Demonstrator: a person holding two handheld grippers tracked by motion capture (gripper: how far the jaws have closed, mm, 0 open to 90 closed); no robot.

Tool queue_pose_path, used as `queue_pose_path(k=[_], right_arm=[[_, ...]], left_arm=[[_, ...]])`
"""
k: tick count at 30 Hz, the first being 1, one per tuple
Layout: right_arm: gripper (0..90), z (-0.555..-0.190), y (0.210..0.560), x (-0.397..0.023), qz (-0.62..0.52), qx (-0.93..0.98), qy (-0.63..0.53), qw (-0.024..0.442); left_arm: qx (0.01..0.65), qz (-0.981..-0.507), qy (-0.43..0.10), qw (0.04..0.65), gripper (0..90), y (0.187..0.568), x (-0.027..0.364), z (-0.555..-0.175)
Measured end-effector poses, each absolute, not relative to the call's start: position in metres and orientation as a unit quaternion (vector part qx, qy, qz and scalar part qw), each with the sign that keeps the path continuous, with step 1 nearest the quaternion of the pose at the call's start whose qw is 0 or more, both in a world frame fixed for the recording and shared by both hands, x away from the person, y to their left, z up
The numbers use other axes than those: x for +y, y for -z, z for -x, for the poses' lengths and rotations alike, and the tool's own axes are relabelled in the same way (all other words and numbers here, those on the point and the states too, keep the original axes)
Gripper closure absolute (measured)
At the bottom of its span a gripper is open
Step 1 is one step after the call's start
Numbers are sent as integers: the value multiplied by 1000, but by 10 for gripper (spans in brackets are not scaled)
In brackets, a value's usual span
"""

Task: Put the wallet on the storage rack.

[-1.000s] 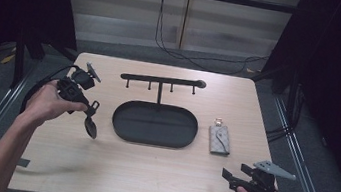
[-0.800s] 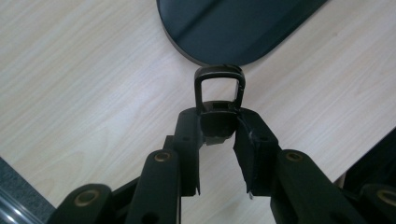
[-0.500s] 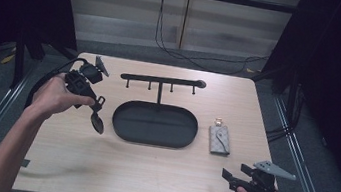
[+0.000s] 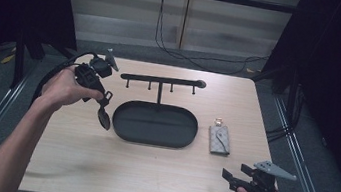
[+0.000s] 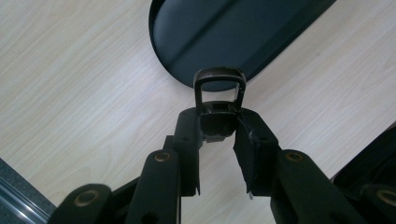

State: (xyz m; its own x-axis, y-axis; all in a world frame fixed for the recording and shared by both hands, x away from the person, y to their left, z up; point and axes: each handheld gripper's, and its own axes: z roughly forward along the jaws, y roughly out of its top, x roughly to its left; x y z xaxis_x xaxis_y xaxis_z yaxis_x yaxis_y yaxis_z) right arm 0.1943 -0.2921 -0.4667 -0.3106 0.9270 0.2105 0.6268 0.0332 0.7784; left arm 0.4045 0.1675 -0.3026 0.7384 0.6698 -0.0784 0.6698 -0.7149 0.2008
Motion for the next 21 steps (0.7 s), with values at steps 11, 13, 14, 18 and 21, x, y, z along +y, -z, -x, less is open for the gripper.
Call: queue_pose_path(k=[11,13,14,18,21], right_arm=[[216,-195,467,-292,-557,697,-414,179],[216,-195,467,-292,-556,697,-415,179],[216,-195,467,-292,-556,698,-414,179],[215,-195,467,-292,-557,698,-414,177],[215,-196,467,-292,-557,698,-414,177]], left_arm=[[375,-920,4,115,711,299,156,-417],[375,-920,6,116,711,300,155,-420],[376,-919,8,115,711,301,154,-421],[381,-918,8,112,711,305,149,-425],[380,-918,9,111,711,306,145,-427]])
